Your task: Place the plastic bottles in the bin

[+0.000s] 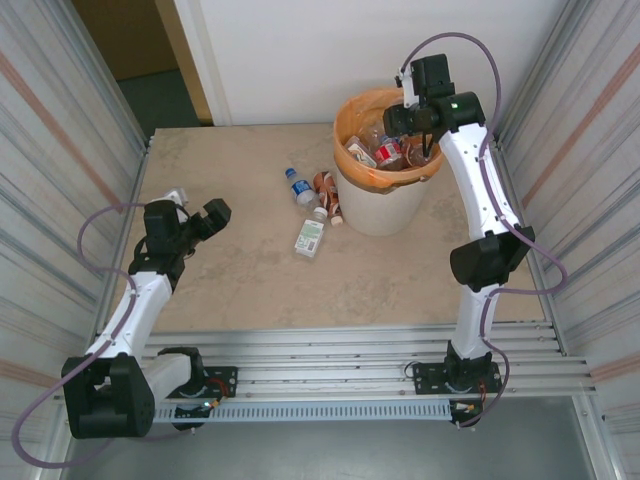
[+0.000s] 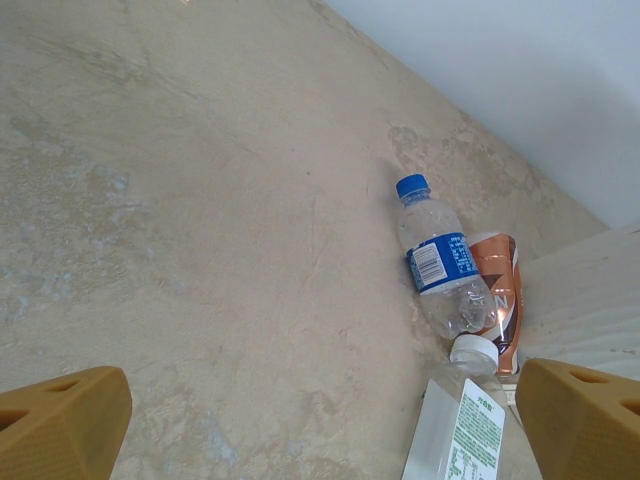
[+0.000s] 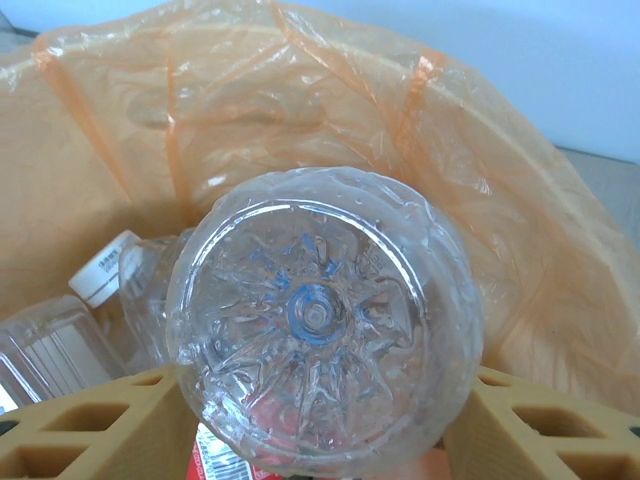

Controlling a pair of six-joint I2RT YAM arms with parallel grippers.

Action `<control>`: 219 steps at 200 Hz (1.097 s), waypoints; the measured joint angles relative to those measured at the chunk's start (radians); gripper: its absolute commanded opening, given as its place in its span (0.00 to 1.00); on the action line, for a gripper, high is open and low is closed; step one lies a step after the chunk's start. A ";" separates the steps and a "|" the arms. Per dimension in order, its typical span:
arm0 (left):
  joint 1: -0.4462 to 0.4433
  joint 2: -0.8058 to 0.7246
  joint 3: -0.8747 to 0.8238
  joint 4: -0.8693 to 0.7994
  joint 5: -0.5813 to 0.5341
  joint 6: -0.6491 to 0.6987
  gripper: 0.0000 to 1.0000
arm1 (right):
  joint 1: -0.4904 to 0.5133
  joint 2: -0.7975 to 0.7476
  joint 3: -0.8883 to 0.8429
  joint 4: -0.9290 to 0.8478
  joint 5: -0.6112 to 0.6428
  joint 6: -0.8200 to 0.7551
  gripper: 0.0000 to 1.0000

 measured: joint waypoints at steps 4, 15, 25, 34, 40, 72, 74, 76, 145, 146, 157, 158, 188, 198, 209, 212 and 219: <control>0.000 0.000 0.000 0.000 0.000 0.000 0.99 | 0.000 0.000 0.000 0.006 0.000 0.000 0.58; 0.000 0.000 0.000 0.000 0.000 0.000 0.99 | 0.002 0.000 0.000 0.018 -0.004 0.001 0.58; 0.000 0.000 0.000 0.000 0.000 0.000 0.99 | 0.005 0.000 0.000 0.030 -0.011 0.004 0.59; 0.000 0.000 0.000 0.000 0.000 0.000 0.99 | 0.009 0.000 0.000 0.041 -0.020 0.007 0.62; 0.000 0.000 0.000 0.000 0.000 0.000 0.99 | 0.014 0.000 0.000 0.050 -0.023 0.010 0.67; 0.000 0.000 0.000 0.000 0.000 0.000 0.99 | 0.054 0.016 0.000 0.113 -0.027 0.023 0.65; 0.000 0.000 0.000 0.000 0.000 0.000 0.99 | 0.055 0.018 0.000 0.116 -0.027 0.023 0.64; 0.000 0.000 0.000 0.000 0.000 0.000 0.99 | 0.057 0.020 0.000 0.120 -0.028 0.024 0.63; 0.000 0.000 0.000 0.000 0.000 0.000 0.99 | 0.079 0.106 0.000 0.215 -0.056 0.062 0.48; 0.000 0.000 0.000 0.000 0.000 0.000 0.99 | 0.079 0.106 0.000 0.216 -0.056 0.062 0.48; 0.000 0.000 0.000 0.000 0.000 0.000 0.99 | 0.079 0.114 0.000 0.225 -0.053 0.069 0.48; 0.000 0.000 0.000 0.000 0.000 0.000 0.99 | 0.079 0.115 0.000 0.225 -0.053 0.069 0.48; 0.000 0.000 0.000 0.000 0.000 0.000 0.99 | 0.080 0.140 0.001 0.235 -0.050 0.080 0.48; 0.000 0.000 0.000 0.000 0.000 0.000 0.99 | 0.081 0.146 0.001 0.234 -0.050 0.080 0.49; 0.000 0.000 0.000 0.000 0.000 0.000 0.99 | 0.082 0.146 0.001 0.235 -0.050 0.080 0.49; 0.000 0.000 0.000 0.000 0.000 0.000 0.99 | 0.082 0.146 0.001 0.235 -0.050 0.080 0.49; 0.000 0.000 0.000 0.000 0.001 0.000 0.99 | 0.081 0.146 0.003 0.235 -0.050 0.080 0.50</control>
